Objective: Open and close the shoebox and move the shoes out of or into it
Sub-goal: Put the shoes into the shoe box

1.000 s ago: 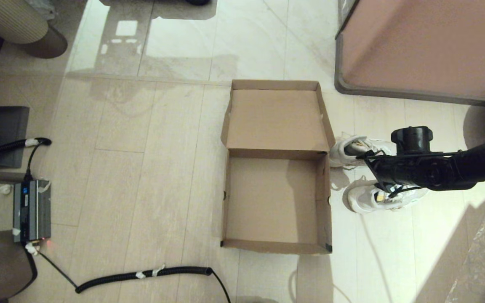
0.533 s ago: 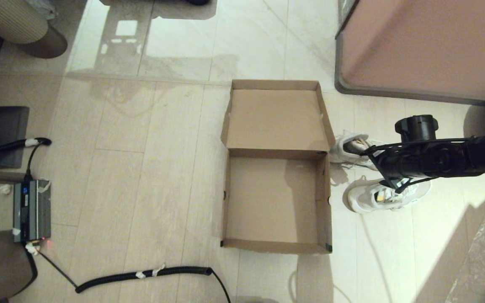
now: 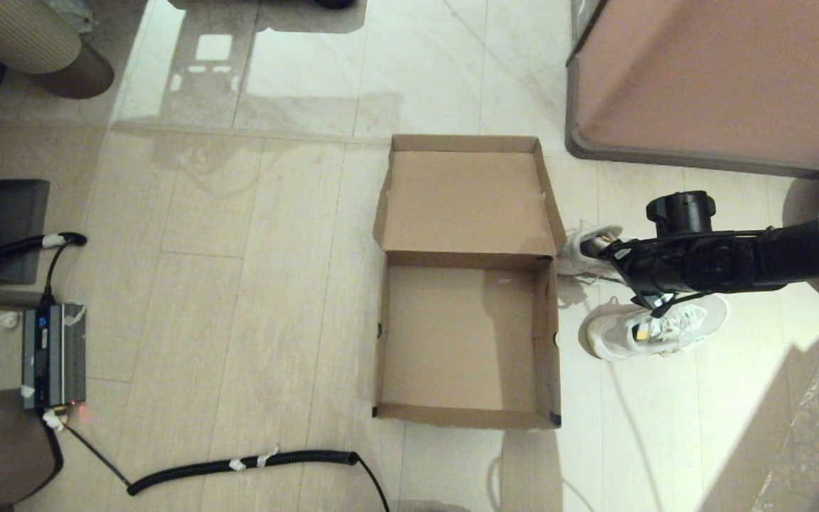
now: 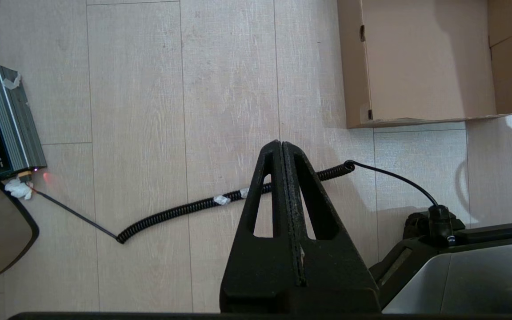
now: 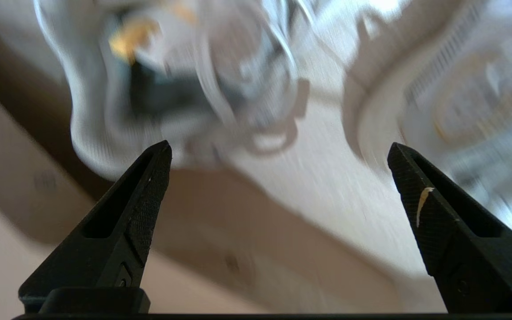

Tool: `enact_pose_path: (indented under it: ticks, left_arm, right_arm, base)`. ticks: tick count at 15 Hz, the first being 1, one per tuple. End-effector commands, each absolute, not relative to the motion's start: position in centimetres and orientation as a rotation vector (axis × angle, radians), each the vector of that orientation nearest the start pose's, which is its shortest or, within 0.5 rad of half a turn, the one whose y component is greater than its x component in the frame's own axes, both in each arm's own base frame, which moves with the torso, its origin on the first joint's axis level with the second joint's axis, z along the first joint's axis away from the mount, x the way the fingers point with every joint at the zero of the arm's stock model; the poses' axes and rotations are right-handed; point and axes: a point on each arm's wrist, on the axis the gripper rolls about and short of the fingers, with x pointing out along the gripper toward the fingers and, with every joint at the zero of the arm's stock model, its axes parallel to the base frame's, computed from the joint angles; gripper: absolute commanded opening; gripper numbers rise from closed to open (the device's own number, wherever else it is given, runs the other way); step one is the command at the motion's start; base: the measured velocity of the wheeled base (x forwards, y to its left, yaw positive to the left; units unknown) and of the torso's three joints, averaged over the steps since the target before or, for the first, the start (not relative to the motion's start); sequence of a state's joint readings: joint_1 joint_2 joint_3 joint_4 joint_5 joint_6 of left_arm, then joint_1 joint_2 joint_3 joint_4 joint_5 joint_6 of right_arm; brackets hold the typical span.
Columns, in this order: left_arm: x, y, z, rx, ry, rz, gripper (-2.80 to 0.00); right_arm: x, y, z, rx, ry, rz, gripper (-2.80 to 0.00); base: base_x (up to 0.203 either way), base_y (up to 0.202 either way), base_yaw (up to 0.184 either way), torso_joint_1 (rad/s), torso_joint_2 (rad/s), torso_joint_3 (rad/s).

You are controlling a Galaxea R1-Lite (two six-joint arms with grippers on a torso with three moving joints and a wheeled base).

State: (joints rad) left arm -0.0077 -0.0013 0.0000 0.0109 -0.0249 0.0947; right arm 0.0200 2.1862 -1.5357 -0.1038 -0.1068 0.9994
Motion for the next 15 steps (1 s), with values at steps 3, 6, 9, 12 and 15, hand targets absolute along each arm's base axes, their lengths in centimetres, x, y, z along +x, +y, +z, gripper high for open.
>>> enact_pose_path:
  ticks: [3, 6, 9, 12, 15]
  left_arm:
    - [-2.3, 0.0, 7.4, 0.095, 0.009, -0.033, -2.80]
    - [-2.3, 0.0, 7.4, 0.095, 0.008, -0.033, -2.80]
    - [-2.3, 0.0, 7.4, 0.095, 0.009, -0.033, -2.80]
    - [-2.3, 0.0, 7.4, 0.094, 0.008, -0.033, -2.80]
    - [-2.3, 0.0, 7.4, 0.095, 0.008, -0.033, -2.80]
  right_arm:
    - [47.7, 1.2, 13.0, 0.835, 0.433, -0.367, 0.00]
    - [47.6, 2.0, 13.5, 0.659, 0.452, -0.368, 0.00]
    - [47.0, 1.8, 13.2, 0.475, 0.531, -0.390, 0.00]
    - [46.8, 1.8, 13.5, 0.338, 0.543, -0.380, 0.00]
    - [46.6, 1.6, 13.5, 0.291, 0.549, -0.394, 0.00]
  base:
    - [0.000, 0.000, 0.000, 0.000, 0.00, 0.000]
    - [0.000, 0.000, 0.000, 0.000, 0.00, 0.000]
    - [0.000, 0.000, 0.000, 0.000, 0.00, 0.000]
    - [0.000, 0.000, 0.000, 0.000, 0.00, 0.000]
    - [0.000, 0.000, 0.000, 0.000, 0.00, 0.000]
